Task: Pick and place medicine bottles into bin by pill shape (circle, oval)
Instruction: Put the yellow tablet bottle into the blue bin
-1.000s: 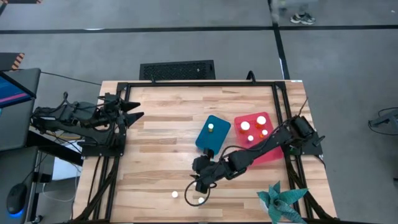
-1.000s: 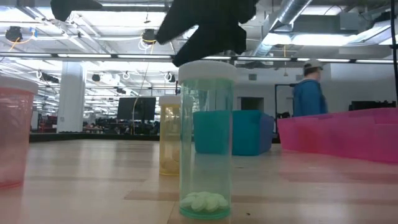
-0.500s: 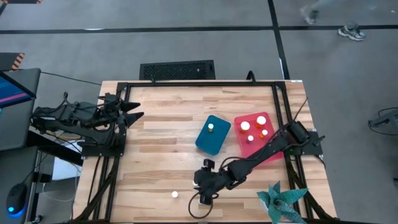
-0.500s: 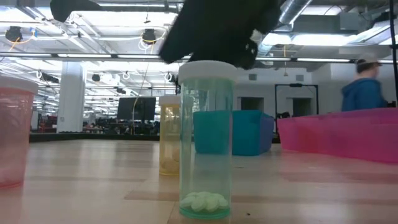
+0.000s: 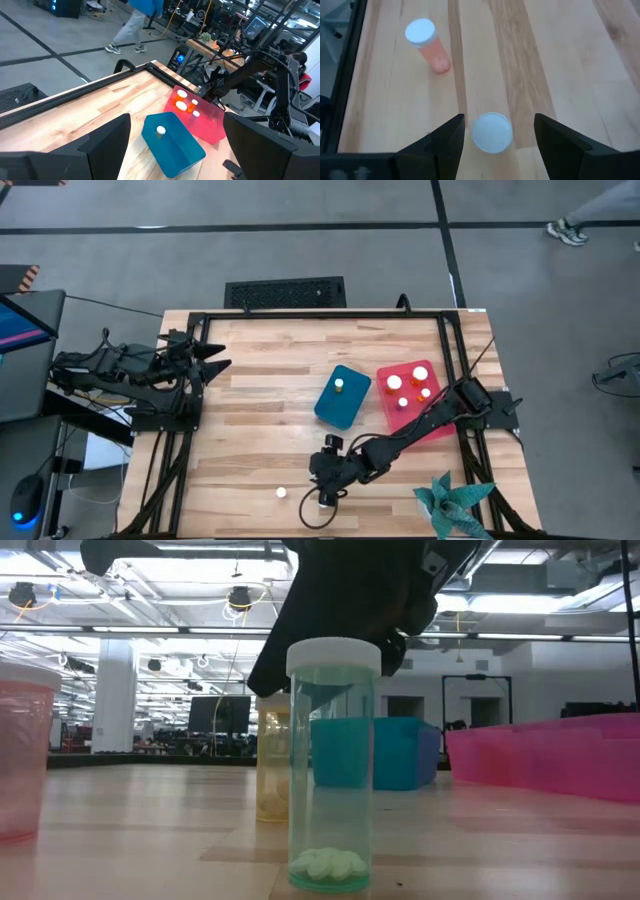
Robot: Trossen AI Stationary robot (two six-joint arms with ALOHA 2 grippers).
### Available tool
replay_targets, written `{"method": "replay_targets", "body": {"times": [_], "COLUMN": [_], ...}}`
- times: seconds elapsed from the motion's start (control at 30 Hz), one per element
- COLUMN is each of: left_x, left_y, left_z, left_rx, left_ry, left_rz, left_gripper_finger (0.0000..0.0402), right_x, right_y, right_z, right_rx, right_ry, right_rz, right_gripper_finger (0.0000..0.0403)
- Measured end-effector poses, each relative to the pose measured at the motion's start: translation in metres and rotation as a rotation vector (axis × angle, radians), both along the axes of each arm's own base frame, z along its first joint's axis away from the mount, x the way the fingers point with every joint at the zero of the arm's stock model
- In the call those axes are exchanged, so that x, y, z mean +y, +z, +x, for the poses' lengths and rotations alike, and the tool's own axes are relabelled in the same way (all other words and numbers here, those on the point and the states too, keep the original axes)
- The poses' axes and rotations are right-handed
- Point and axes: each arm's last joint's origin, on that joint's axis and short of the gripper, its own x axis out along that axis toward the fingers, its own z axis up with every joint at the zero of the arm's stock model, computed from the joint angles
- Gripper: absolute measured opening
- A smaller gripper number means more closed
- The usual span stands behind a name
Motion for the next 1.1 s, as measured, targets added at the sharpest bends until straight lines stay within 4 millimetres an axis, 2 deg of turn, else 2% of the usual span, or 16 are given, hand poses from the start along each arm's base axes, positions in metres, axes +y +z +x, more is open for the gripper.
{"method": "replay_targets", "body": {"times": [1.1], "left_x": [0.0001], "left_y": [-0.0022], "left_z": [-0.0005], "left_rx": [0.021], "left_ry": [0.001], "left_rz": [-0.002], "left_gripper_finger": [0.0312], "right_x": [-0.0029], "right_y": [-0.0025], "right_z": [-0.0003], "right_rx": [0.019], "right_ry": [0.007], "right_rz": [0.009], "right_gripper_finger": [0.0236]}}
